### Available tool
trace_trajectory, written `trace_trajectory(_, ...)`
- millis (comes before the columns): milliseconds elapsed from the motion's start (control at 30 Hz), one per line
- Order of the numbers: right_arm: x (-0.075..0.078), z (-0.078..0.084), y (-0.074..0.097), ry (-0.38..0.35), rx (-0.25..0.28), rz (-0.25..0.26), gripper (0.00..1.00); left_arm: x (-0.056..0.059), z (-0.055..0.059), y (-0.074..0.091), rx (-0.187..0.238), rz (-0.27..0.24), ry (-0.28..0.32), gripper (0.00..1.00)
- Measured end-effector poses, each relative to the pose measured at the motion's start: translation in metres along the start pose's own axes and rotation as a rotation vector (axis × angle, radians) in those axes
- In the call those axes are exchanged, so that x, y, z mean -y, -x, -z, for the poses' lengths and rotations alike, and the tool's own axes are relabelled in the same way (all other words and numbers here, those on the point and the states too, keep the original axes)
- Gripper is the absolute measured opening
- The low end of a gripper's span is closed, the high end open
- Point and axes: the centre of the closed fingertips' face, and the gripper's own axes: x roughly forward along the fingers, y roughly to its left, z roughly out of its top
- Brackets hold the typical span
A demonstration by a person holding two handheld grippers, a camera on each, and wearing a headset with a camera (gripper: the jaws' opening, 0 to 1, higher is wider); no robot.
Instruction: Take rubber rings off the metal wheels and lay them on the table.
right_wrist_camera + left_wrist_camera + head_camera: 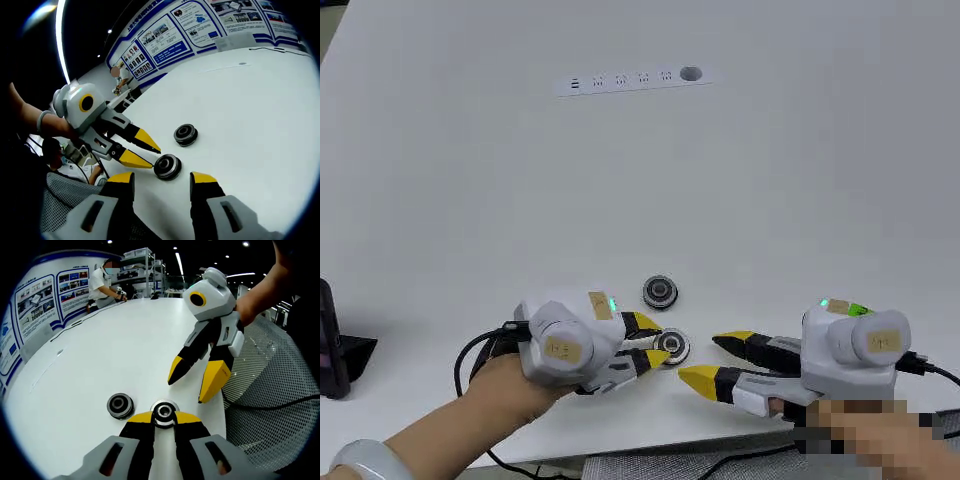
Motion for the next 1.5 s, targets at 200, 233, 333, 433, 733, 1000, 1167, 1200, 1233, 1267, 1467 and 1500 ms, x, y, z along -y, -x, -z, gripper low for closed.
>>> trace_trajectory(200,0.0,0.0,-0.001,-0.013,0.007,-0.001,0.45,0.001,0.0,-0.005,-0.013,0.004,-0.043,0.14)
trace_trajectory(233,0.0,0.0,-0.001,-0.016,0.009,-0.002,0.45,0.001,0.0,-0.006,-0.015,0.006,-0.048,0.14)
trace_trajectory(333,0.0,0.0,-0.001,-0.019,0.009,-0.001,0.45,0.0,0.001,-0.008,-0.022,0.007,-0.058,0.14)
trace_trajectory(433,0.001,0.0,-0.001,-0.022,0.011,0.0,0.45,-0.002,0.002,-0.01,-0.028,0.004,-0.064,0.14)
trace_trajectory(733,0.002,0.0,-0.002,-0.032,0.015,0.0,0.45,-0.002,0.002,-0.013,-0.026,0.018,-0.069,0.15)
trace_trajectory(1000,0.003,-0.001,-0.003,-0.035,0.019,0.001,0.45,-0.002,0.005,-0.013,-0.034,0.025,-0.071,0.16)
trace_trajectory(1167,0.003,-0.001,-0.003,-0.042,0.021,0.0,0.45,0.0,0.004,-0.014,-0.035,0.033,-0.074,0.14)
trace_trajectory(1200,0.003,-0.001,-0.003,-0.044,0.023,0.0,0.45,0.0,0.004,-0.014,-0.035,0.033,-0.073,0.14)
trace_trajectory(1233,0.003,-0.002,-0.003,-0.048,0.025,-0.001,0.45,0.0,0.005,-0.014,-0.036,0.034,-0.071,0.14)
trace_trajectory(1267,0.003,-0.002,-0.004,-0.052,0.027,-0.002,0.45,0.0,0.005,-0.014,-0.038,0.036,-0.068,0.14)
trace_trajectory(1467,0.003,-0.005,-0.006,-0.097,0.044,-0.01,0.44,0.0,0.006,-0.013,-0.034,0.04,-0.068,0.13)
trace_trajectory(1500,0.003,-0.006,-0.006,-0.11,0.046,-0.013,0.43,0.0,0.006,-0.013,-0.033,0.04,-0.07,0.13)
